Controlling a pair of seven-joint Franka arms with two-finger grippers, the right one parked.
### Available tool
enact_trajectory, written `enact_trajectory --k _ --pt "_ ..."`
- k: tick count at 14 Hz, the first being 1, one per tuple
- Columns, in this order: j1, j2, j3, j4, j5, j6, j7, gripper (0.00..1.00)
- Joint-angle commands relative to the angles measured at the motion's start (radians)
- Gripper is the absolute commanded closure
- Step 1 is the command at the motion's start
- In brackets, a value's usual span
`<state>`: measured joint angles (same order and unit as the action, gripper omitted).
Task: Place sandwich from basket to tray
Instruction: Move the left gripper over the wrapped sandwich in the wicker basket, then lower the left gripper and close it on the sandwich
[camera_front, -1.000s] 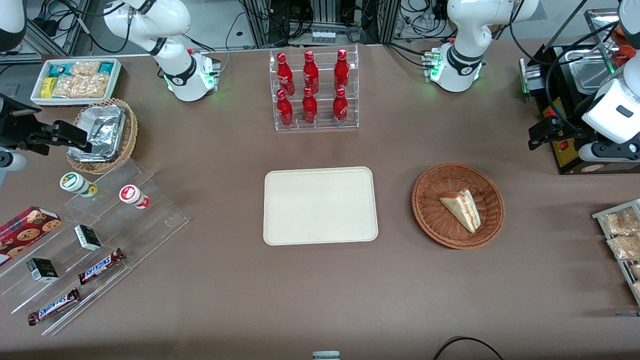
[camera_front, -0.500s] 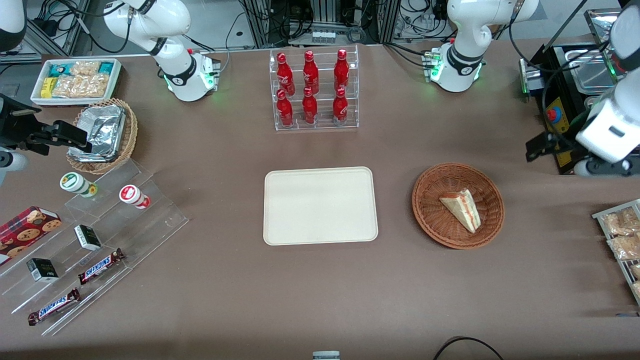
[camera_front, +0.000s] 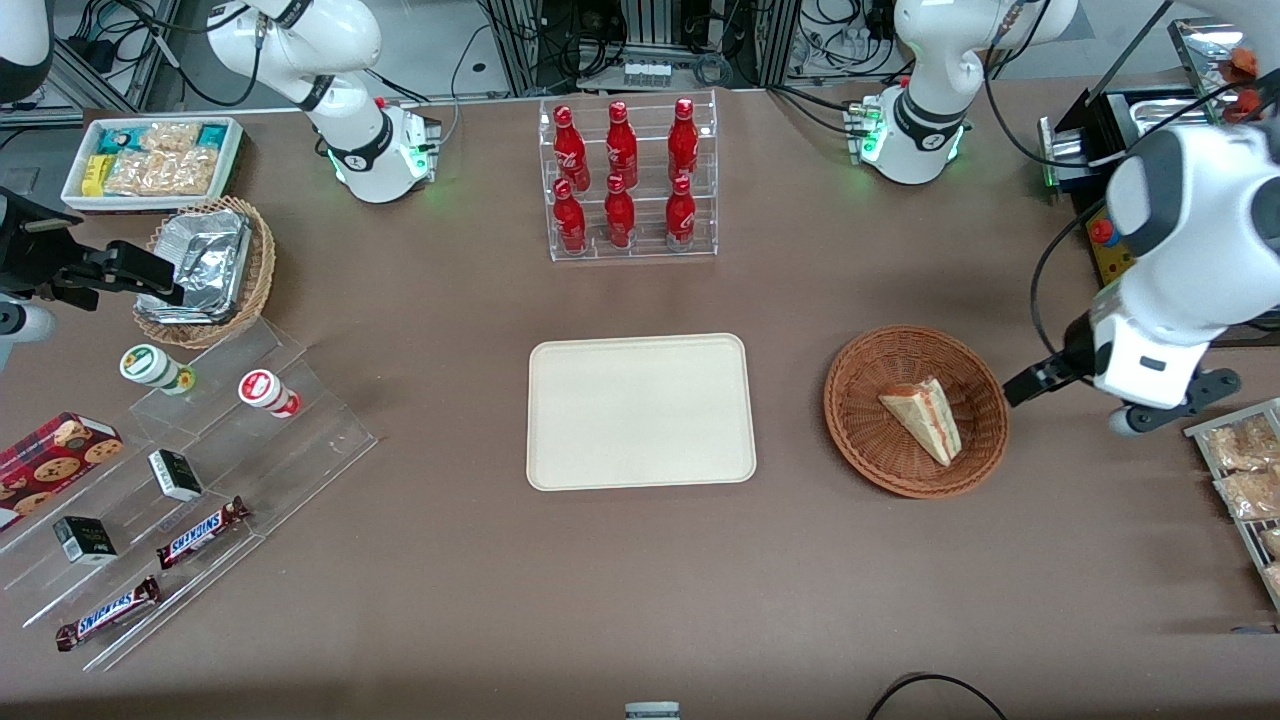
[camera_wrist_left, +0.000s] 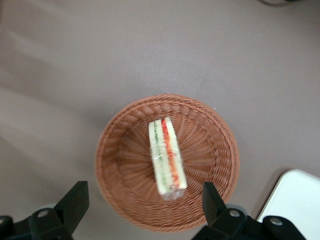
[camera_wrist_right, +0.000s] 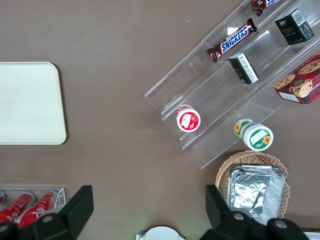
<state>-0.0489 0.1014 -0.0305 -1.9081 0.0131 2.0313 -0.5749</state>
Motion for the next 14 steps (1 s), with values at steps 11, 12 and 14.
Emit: enact_trajectory --k 11,12,14 --pt "-0.071 0.113 -0.003 -0.212 0.008 0.265 -0.218 0.00" --pt "-0.071 0.116 -0.003 -0.225 0.008 0.297 -0.218 0.00" --pt "-0.071 0.127 -0.003 -0.258 0.008 0.352 -0.218 0.00"
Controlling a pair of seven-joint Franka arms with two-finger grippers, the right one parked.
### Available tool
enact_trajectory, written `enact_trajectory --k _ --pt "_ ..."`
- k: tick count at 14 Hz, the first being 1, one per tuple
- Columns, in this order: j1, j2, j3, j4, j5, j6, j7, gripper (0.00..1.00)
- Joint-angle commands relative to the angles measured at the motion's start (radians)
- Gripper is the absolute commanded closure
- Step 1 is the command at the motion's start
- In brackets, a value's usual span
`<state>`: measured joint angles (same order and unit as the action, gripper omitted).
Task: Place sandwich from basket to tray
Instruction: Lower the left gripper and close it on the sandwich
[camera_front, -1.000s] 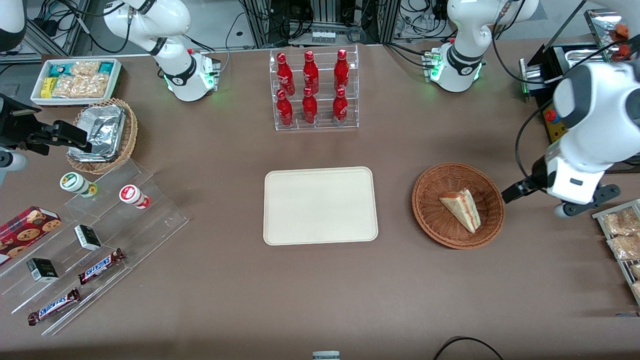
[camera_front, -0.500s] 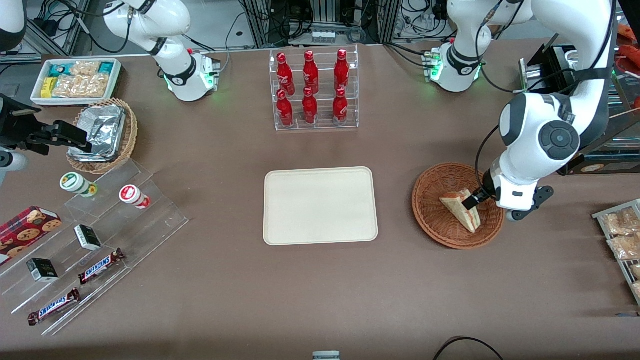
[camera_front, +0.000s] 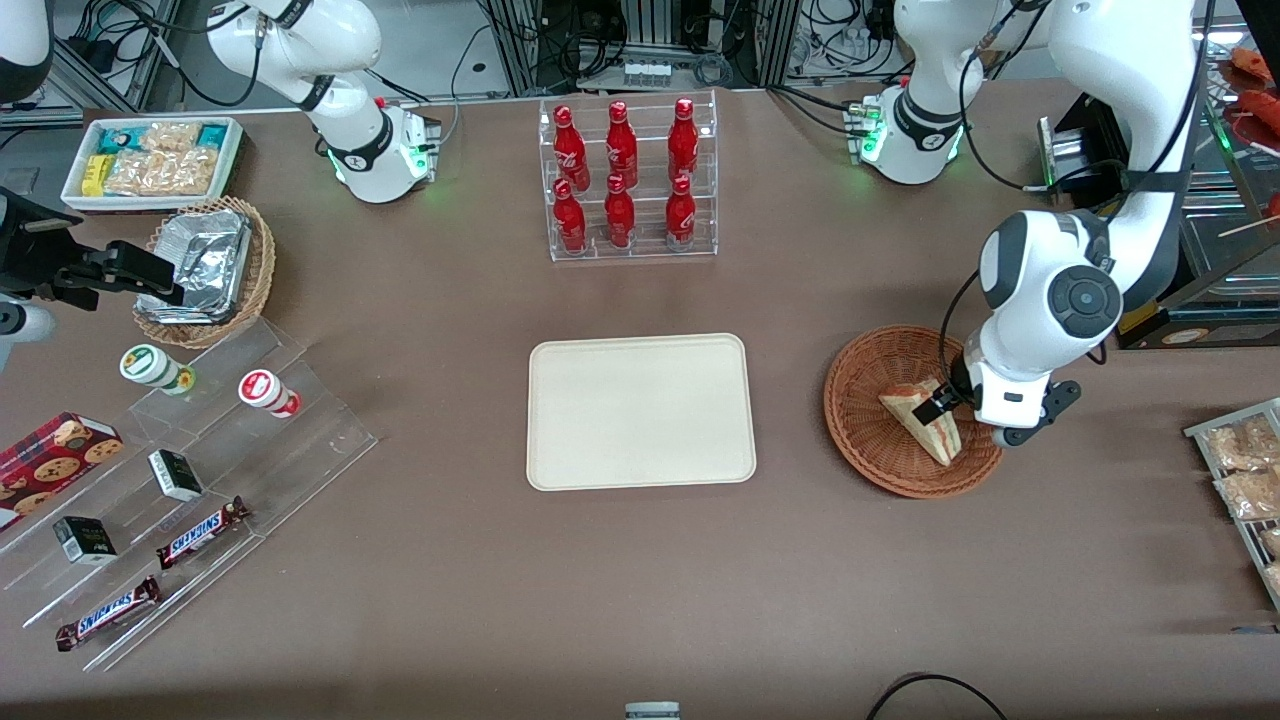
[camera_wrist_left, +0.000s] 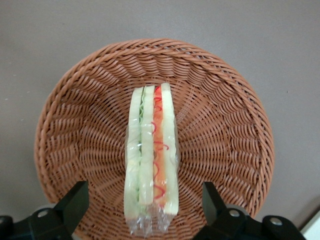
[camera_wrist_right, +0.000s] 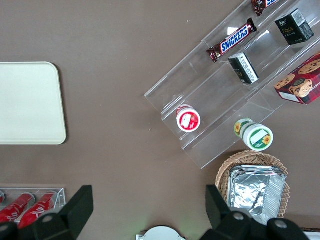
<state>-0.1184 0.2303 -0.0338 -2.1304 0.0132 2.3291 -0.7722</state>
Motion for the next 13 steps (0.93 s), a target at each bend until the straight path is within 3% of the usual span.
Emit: enact_trajectory --k 1,8,9,11,12,13 --pt "-0.001 0.010 0.000 -0.042 0.008 0.068 -0.021 0.00" --pt "-0.003 0.070 -0.001 -0.043 0.008 0.096 -0.021 0.01" --pt "-0.003 0.072 -0.001 -0.042 0.008 0.098 -0.021 0.10" --pt "-0.003 0.073 -0.001 -0.034 0.008 0.090 -0.027 0.82" --pt "-0.003 0.073 -0.001 -0.023 0.008 0.085 -0.033 1.00" --pt "-0.003 0.075 -0.001 -0.013 0.008 0.084 -0.033 1.00"
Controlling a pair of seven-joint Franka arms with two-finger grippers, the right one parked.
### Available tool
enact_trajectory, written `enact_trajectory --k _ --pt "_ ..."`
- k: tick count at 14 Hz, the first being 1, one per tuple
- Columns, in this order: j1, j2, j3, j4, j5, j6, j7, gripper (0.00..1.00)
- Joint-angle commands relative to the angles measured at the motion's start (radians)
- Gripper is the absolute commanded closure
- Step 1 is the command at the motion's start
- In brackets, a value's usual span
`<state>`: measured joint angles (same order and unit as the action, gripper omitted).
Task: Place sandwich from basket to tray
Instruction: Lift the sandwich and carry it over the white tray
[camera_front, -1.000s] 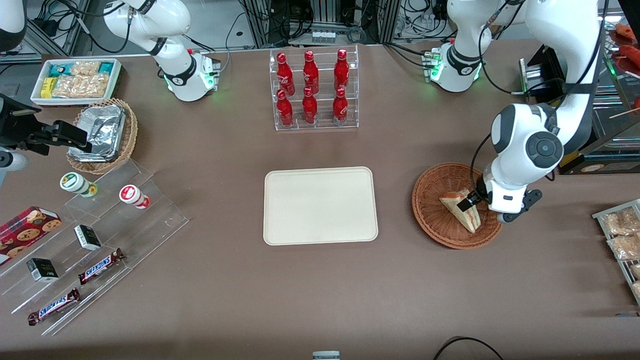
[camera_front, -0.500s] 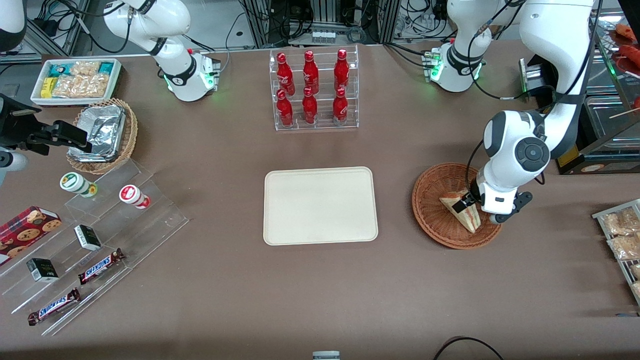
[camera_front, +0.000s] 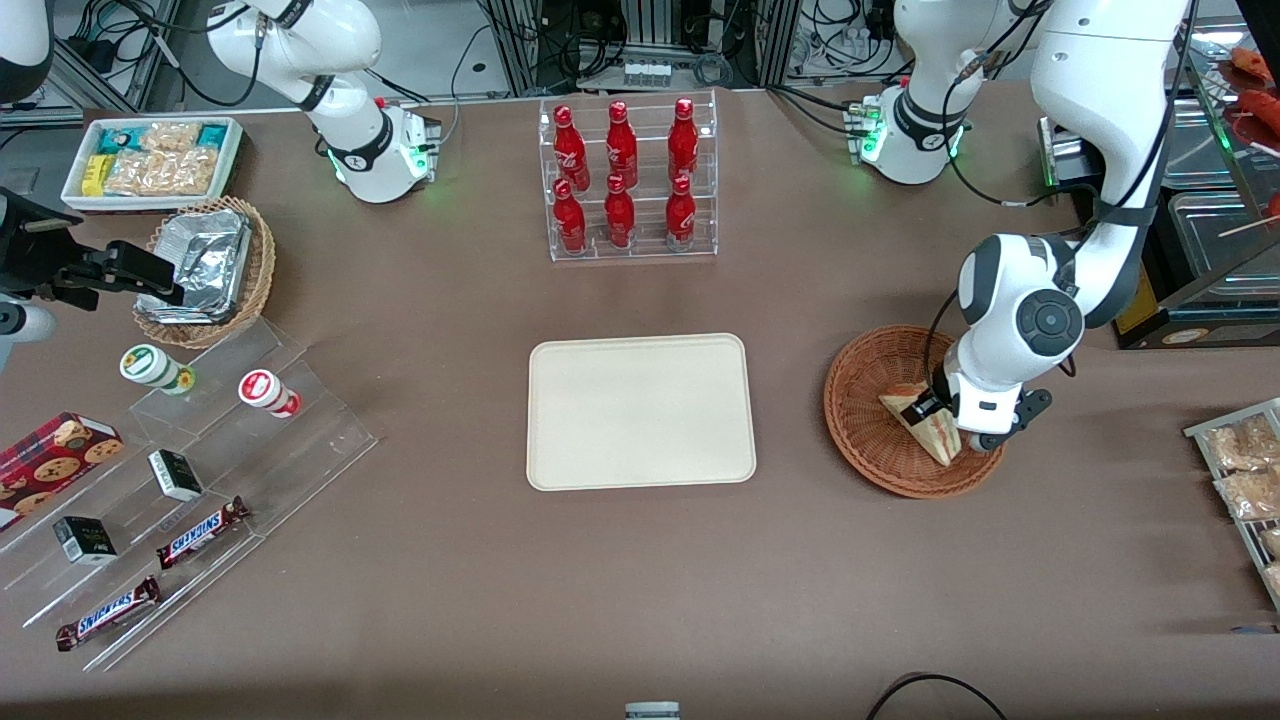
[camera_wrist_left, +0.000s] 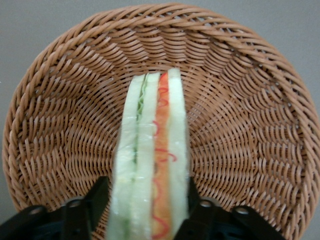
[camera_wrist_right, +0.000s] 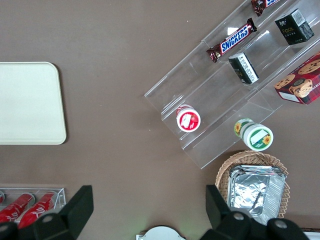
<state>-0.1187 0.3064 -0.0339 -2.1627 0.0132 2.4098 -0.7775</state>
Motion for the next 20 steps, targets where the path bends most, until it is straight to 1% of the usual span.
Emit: enact_trajectory --k 1,3,5,6,9,10,13,15,17,20 --pt "-0.004 -0.003 -0.001 0.027 0.008 0.002 -0.026 1.00" --pt "-0.036 -0.015 0.000 0.046 0.014 -0.038 -0.022 1.00" --pt "-0.053 -0.032 -0.003 0.111 0.016 -0.142 -0.011 1.00" --pt "-0.096 -0.039 -0.003 0.166 0.017 -0.205 -0.011 1.00" --pt "-0.214 -0.021 -0.003 0.407 0.016 -0.458 -0.017 1.00" --pt "-0.252 -0.016 -0.003 0.463 0.014 -0.510 -0.025 1.00" --pt "-0.370 -0.015 -0.003 0.535 0.010 -0.528 -0.051 1.00" --pt "-0.455 0.026 -0.003 0.576 0.004 -0.518 -0.059 1.00" --pt "-0.539 0.112 -0.001 0.670 0.011 -0.518 -0.084 1.00" --pt "-0.599 0.261 -0.001 0.815 0.010 -0.518 -0.089 1.00"
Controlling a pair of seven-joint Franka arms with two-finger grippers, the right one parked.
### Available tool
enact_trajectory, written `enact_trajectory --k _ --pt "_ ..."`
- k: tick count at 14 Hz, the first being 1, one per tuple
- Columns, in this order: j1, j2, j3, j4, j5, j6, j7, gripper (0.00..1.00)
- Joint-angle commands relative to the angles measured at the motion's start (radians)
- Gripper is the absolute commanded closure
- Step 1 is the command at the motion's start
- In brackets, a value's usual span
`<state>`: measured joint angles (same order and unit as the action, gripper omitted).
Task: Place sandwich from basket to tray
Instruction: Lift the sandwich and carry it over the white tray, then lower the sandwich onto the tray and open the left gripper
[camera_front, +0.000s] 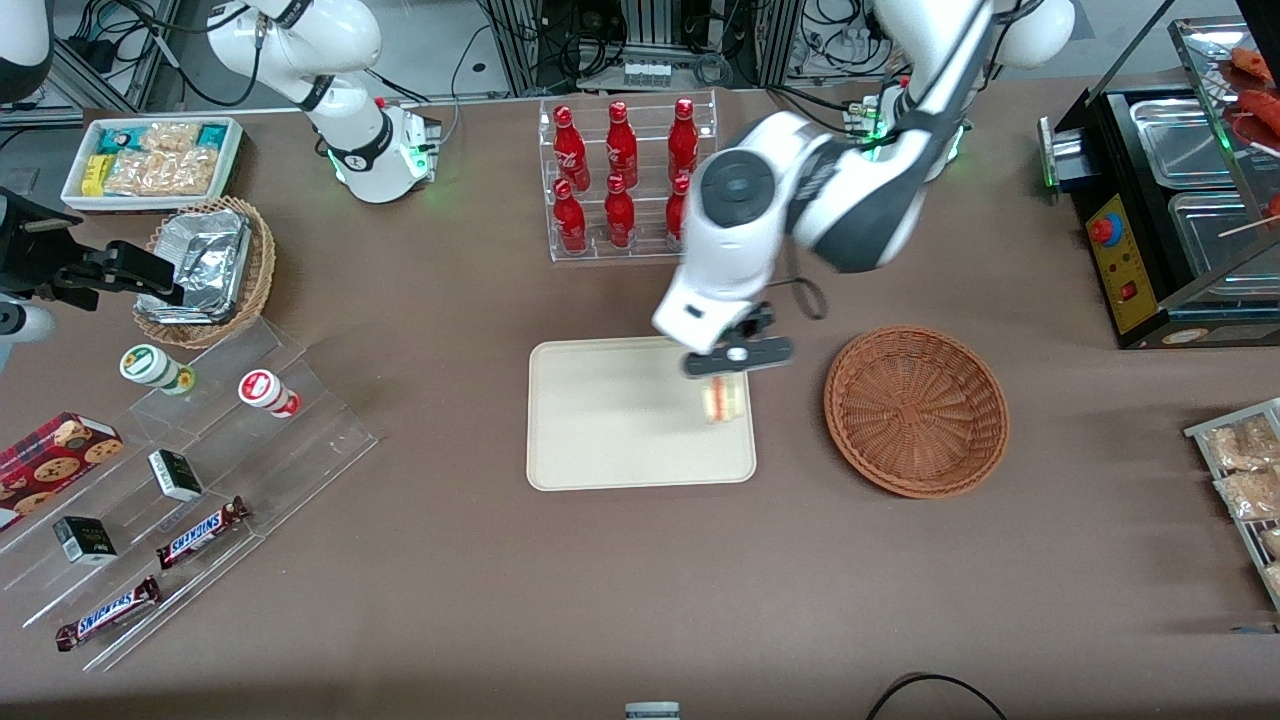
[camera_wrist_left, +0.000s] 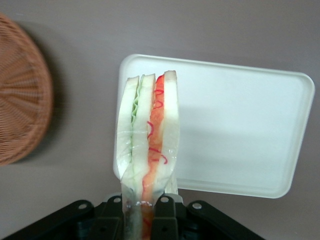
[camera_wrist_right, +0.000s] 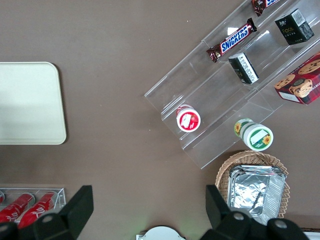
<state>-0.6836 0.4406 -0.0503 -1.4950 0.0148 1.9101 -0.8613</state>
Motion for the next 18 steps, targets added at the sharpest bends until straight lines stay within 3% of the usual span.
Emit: enact_trajectory --k 1,7,13,14,15,16,18 --pt "-0.062 0.168 0.015 0.168 0.011 -0.016 -0.008 1.00" --pt "-0.132 0.343 0.020 0.202 0.020 0.128 -0.034 1.00" --pt "-0.139 0.392 0.021 0.202 0.040 0.172 -0.050 0.97" --pt "-0.140 0.394 0.020 0.202 0.040 0.172 -0.051 0.80" --pt "-0.140 0.394 0.020 0.202 0.040 0.173 -0.059 0.78" --pt "-0.140 0.394 0.021 0.206 0.040 0.175 -0.062 0.60" --pt "-0.140 0.392 0.021 0.205 0.046 0.181 -0.065 0.00"
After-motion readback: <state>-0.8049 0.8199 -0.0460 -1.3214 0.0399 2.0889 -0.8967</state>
